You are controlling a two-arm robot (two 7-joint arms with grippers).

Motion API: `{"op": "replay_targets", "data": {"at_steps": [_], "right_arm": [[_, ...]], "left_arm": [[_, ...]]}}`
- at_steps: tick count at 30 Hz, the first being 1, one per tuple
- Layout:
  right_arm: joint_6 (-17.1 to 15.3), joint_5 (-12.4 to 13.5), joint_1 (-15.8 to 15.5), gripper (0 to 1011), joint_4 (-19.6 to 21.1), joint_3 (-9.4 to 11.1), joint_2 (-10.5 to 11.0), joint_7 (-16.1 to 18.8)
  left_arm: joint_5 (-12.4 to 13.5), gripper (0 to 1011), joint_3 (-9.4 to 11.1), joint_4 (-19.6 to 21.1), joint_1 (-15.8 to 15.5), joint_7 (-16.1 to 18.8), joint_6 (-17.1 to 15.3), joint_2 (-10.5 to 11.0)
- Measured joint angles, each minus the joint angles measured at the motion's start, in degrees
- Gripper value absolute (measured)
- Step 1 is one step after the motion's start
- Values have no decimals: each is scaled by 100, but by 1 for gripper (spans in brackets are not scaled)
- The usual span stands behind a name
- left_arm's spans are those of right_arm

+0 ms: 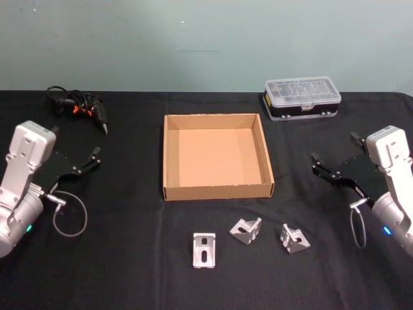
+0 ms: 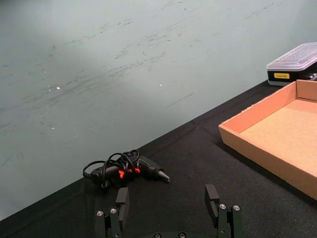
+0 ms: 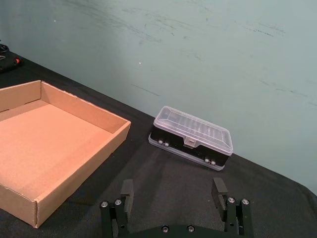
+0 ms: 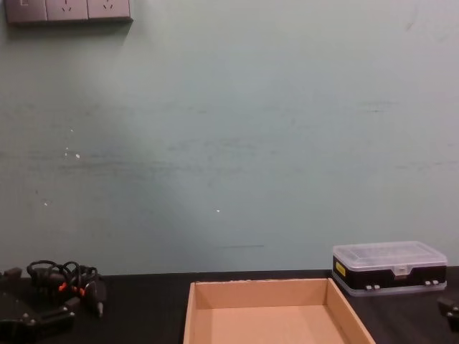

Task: Use one hand to pick up the angle iron from the table and place it into the box.

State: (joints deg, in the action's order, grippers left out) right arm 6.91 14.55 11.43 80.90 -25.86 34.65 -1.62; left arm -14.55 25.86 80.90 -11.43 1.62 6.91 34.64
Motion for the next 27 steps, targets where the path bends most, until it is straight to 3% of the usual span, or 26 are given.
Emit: {"op": "replay_targets", "data": {"at_steps": [27], "right_arm": [[0, 0, 0, 1003, 0, 0, 0, 0]], "left_arm": [[0, 1000, 0, 0, 0, 0, 0, 0]]}}
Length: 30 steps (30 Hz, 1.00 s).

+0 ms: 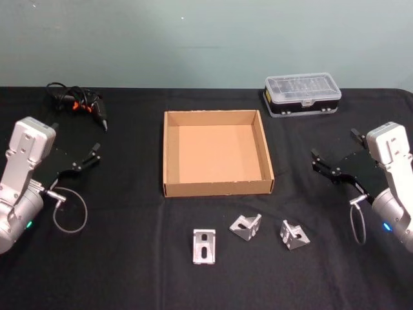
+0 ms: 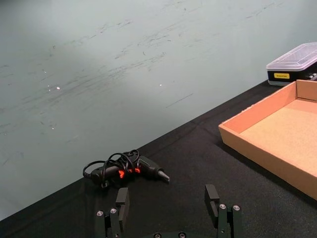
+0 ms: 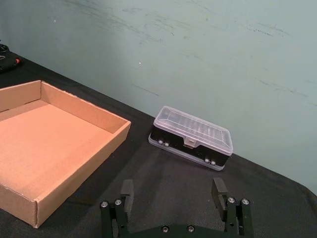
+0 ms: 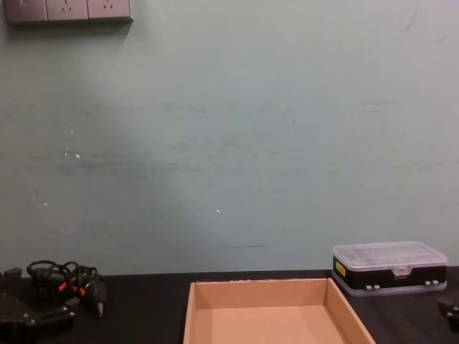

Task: Use one hand to pick up the angle iron from the table and place it into the box.

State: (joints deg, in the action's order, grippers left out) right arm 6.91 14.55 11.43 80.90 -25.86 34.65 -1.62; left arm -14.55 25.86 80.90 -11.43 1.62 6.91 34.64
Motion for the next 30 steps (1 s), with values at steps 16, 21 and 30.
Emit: {"op": "replay_targets", "data": {"at_steps": [16, 21, 30], "right_arm": [[0, 0, 0, 1003, 0, 0, 0, 0], [-29, -20, -19, 1003, 37, 4, 5, 17], [-220, 44, -301, 1003, 625, 156, 246, 350]], "left_arm": [[0, 1000, 0, 0, 0, 0, 0, 0], [0, 1000, 0, 0, 0, 0, 0, 0], [0, 1000, 0, 0, 0, 0, 0, 0]]}}
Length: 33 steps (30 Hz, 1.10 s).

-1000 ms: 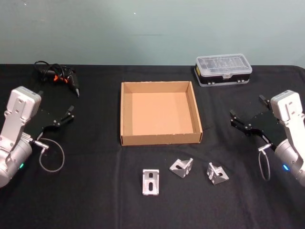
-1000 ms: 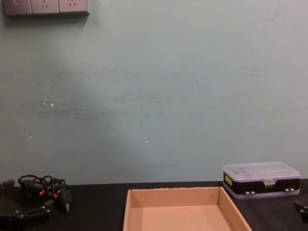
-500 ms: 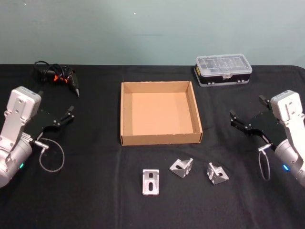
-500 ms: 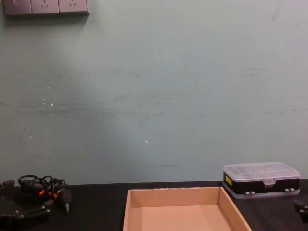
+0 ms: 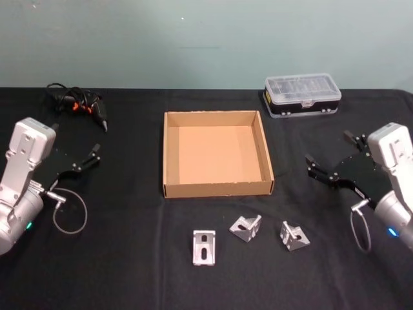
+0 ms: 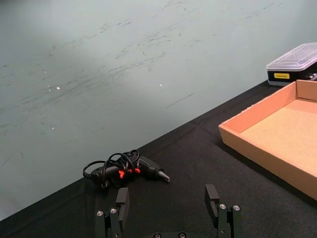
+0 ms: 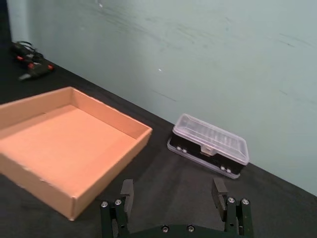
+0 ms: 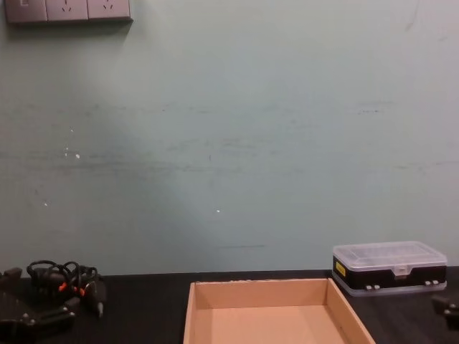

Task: Use one hand to pick up the angle iron from the table and place it into the box.

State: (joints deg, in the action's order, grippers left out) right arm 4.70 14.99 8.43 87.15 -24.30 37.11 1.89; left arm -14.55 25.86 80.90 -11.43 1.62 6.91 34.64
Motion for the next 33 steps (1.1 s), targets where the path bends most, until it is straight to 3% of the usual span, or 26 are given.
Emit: {"op": "replay_targets", "data": {"at_steps": [9, 13, 19, 23, 26, 33], "right_arm": [[-510, 287, -388, 1003, 978, 288, 429, 421], [-976, 547, -511, 1003, 1362, 439, 585, 607], [-2246, 1381, -641, 1003, 1948, 800, 784, 1062], [-2821, 1677, -656, 1003, 2145, 897, 883, 1292], [-3225, 1832, -643, 1003, 2247, 919, 960, 1465], [-3785, 1997, -596, 1003, 2369, 834, 1092, 1670]], "left_arm": [[0, 1000, 0, 0, 0, 0, 0, 0], [0, 1000, 0, 0, 0, 0, 0, 0], [0, 1000, 0, 0, 0, 0, 0, 0], [0, 1000, 0, 0, 0, 0, 0, 0], [0, 1000, 0, 0, 0, 0, 0, 0], [0, 1000, 0, 0, 0, 0, 0, 0]]}}
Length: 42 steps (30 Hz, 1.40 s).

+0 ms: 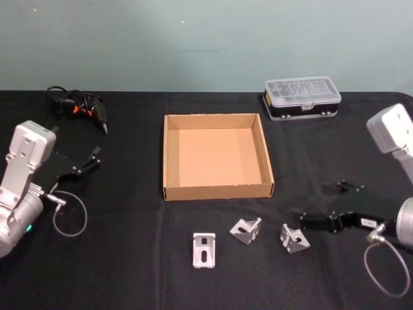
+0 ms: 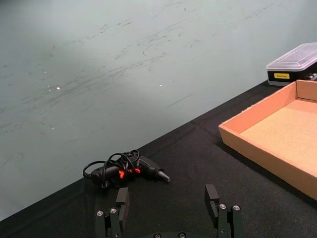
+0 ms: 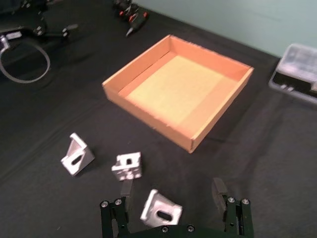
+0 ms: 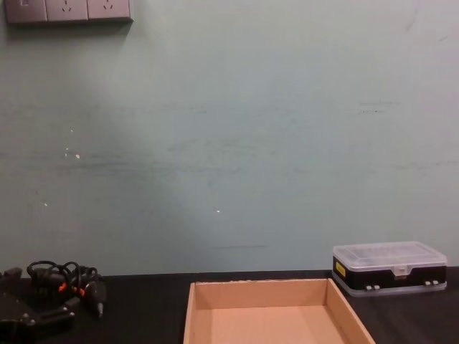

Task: Use one hand to pick up the angle iron from the table and place it into the box.

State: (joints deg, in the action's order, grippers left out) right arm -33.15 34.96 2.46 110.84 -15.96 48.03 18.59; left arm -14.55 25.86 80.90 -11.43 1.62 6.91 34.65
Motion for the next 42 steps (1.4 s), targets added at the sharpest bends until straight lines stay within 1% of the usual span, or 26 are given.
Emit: {"op": "replay_targets", "data": {"at_steps": [4, 9, 17, 24, 42], "right_arm": [[-112, 6, 7, 1003, 30, -121, 38, 38], [-179, -35, -16, 1003, 6, -253, 6, 13], [-217, -152, -51, 1003, -182, -443, -206, -138], [-230, -218, -50, 1003, -278, -489, -344, -185], [-214, -447, -33, 1003, -422, -567, -531, -138]], "left_arm": [[0, 1000, 0, 0, 0, 0, 0, 0], [0, 1000, 0, 0, 0, 0, 0, 0], [0, 1000, 0, 0, 0, 0, 0, 0], [0, 1000, 0, 0, 0, 0, 0, 0], [0, 1000, 0, 0, 0, 0, 0, 0]]}}
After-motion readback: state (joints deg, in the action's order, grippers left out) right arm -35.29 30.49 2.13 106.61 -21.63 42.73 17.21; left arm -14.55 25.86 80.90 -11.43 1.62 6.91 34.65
